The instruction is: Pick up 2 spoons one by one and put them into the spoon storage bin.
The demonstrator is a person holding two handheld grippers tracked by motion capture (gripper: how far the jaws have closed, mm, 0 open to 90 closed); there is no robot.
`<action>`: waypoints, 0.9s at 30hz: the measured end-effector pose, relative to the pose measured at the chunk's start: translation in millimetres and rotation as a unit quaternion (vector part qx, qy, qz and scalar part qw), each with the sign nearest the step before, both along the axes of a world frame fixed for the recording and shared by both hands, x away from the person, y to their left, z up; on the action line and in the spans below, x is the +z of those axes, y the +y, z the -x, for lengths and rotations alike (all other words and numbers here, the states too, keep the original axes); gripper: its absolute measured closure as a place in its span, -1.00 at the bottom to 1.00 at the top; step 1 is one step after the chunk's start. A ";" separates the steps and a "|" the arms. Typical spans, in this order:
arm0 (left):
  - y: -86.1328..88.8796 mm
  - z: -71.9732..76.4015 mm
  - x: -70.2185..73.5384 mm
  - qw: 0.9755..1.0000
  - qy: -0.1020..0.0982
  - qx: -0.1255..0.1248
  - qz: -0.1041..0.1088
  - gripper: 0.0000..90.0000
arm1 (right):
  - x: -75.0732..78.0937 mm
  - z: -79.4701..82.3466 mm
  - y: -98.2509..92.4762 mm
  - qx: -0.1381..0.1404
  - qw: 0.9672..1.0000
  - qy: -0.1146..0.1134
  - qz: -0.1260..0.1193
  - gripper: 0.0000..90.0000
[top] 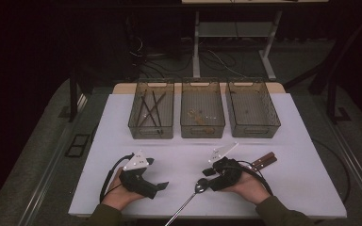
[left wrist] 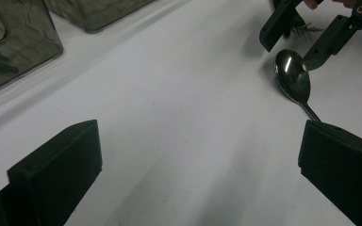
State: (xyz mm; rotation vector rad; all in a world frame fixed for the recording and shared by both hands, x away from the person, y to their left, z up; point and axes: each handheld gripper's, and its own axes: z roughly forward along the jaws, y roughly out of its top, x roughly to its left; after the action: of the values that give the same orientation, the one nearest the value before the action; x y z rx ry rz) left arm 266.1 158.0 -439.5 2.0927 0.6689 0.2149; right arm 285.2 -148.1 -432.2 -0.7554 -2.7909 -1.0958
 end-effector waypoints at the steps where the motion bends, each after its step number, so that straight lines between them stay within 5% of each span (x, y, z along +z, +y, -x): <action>1: -0.5 0.2 -0.1 1.000 0.001 -0.002 -0.001 -1.00 | -0.4 0.5 0.6 0.001 1.000 0.001 0.002 0.19; 15: -2.9 1.2 -1.2 1.000 0.007 -0.009 -0.005 -1.00 | -6.7 1.8 4.3 0.025 0.999 -0.006 0.037 0.56; 27: -2.0 1.3 -0.1 1.000 0.007 -0.011 -0.004 -1.00 | -3.1 0.0 -3.4 0.055 0.998 -0.001 0.029 0.80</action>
State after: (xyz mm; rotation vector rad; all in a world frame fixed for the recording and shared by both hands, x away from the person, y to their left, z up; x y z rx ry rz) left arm 264.8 156.1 -439.6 2.1106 0.6536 0.1914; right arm 285.2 -151.5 -435.3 -0.5978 -2.8377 -1.0020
